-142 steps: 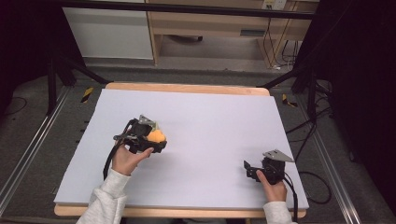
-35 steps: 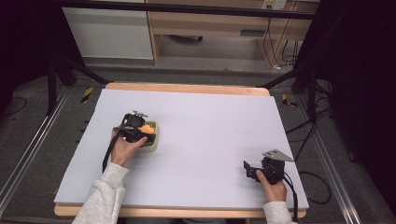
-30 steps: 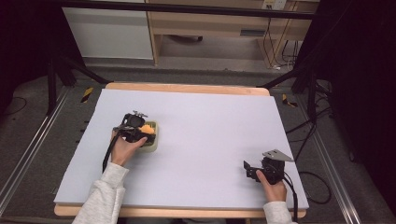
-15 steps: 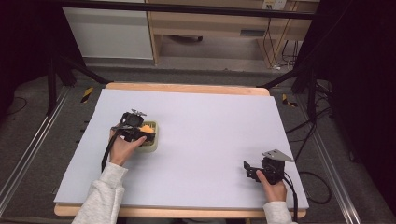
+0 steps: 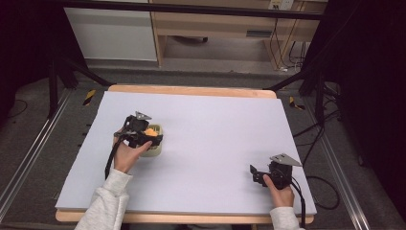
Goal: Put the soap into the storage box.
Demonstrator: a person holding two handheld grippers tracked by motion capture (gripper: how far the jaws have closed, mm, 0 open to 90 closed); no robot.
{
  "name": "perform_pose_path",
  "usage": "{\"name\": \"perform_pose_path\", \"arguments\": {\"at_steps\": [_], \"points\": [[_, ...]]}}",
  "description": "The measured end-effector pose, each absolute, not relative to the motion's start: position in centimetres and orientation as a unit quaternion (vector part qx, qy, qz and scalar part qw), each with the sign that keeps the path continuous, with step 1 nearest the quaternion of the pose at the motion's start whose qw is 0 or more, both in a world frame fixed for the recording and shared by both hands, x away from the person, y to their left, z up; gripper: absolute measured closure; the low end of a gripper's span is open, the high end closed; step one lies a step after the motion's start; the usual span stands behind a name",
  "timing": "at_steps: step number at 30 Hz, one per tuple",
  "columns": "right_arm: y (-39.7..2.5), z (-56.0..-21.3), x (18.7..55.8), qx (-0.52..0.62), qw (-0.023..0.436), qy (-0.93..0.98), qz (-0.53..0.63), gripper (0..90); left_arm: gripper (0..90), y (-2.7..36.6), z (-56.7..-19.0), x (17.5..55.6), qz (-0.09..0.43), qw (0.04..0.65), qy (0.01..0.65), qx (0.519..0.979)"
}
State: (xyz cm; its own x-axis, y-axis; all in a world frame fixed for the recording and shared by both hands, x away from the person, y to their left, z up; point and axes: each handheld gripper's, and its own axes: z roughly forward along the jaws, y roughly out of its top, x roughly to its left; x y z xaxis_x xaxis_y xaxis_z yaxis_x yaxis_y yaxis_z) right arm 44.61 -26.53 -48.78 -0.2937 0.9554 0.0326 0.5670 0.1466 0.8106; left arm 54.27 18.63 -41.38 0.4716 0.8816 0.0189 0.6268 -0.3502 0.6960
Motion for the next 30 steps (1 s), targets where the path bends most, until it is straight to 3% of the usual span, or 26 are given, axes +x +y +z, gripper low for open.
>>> {"name": "perform_pose_path", "arguments": {"at_steps": [16, 30], "points": [[-26.6, -48.7, 44.5, 0.538, 0.260, 0.705, 0.381, 4.7, 25.0, 18.5, -41.2, 50.3, 0.217, 0.385, 0.440, 0.782], [-26.6, -48.7, 44.5, 0.539, 0.261, 0.705, 0.380, 4.7, 19.4, 24.1, -42.9, 46.4, 0.240, 0.402, 0.473, 0.746]]}}
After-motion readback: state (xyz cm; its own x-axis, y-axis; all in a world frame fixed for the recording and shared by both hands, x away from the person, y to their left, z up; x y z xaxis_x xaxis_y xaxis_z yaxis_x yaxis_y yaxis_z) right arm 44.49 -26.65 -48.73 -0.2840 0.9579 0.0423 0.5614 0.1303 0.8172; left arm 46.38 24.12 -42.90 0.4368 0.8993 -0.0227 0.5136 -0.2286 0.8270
